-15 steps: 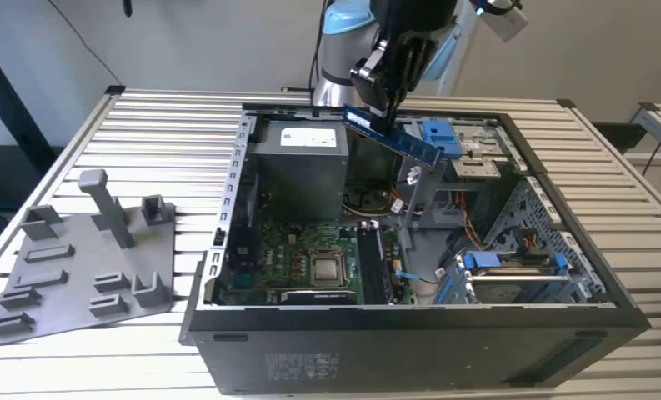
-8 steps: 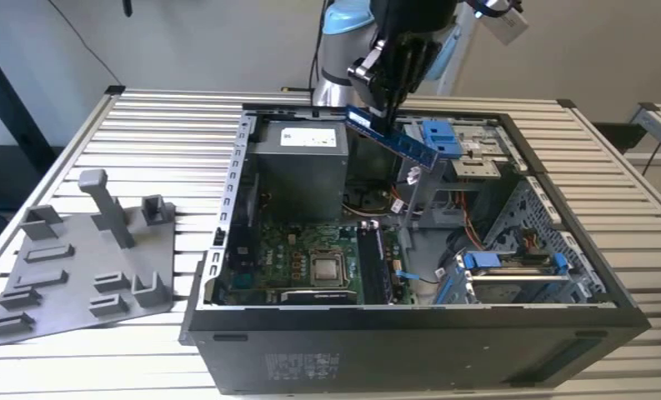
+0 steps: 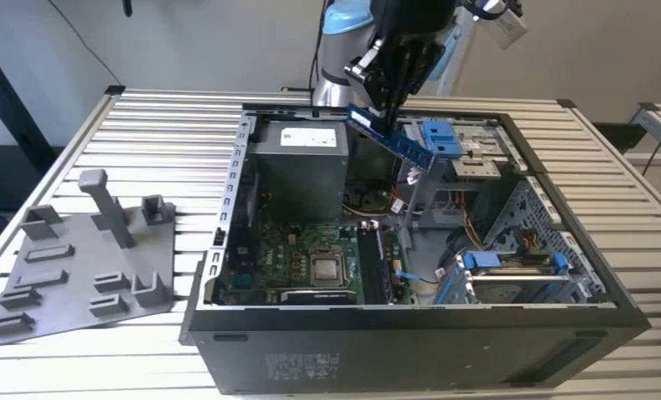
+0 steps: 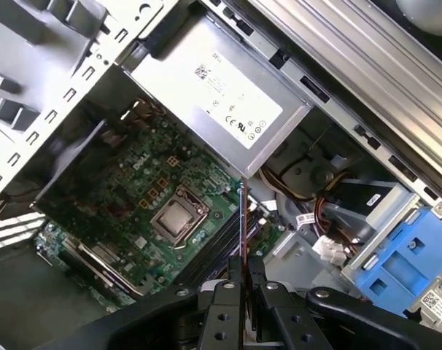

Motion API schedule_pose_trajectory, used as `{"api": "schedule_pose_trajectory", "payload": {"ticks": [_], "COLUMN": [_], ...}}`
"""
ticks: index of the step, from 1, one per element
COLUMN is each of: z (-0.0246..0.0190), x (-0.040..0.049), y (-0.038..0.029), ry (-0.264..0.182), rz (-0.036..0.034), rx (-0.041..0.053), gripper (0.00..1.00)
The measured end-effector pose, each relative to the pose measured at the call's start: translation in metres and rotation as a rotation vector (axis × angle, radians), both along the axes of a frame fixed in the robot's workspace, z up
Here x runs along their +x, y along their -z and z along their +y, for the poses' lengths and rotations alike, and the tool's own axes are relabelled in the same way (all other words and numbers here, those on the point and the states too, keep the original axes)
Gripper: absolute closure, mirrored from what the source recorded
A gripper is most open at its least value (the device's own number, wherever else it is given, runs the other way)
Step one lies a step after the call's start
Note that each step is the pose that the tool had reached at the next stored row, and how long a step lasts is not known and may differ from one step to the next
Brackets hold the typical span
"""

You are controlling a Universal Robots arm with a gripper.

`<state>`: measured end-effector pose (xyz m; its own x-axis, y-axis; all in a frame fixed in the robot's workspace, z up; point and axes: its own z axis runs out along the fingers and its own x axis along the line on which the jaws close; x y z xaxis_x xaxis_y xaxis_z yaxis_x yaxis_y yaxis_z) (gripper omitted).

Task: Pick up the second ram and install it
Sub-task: 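Insert the second ram into the second slot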

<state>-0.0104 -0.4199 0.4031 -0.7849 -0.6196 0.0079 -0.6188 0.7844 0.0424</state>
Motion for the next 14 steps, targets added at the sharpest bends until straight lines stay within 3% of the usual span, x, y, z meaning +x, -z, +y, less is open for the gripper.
{"api": "schedule_pose_trajectory", "payload": {"ticks": [14], "z": [0.0000], "x": [0.0003], "y": [0.0012], "ry": [0.141], "rz": [0.0000], "rx": [0.0002], "gripper": [0.86]}}
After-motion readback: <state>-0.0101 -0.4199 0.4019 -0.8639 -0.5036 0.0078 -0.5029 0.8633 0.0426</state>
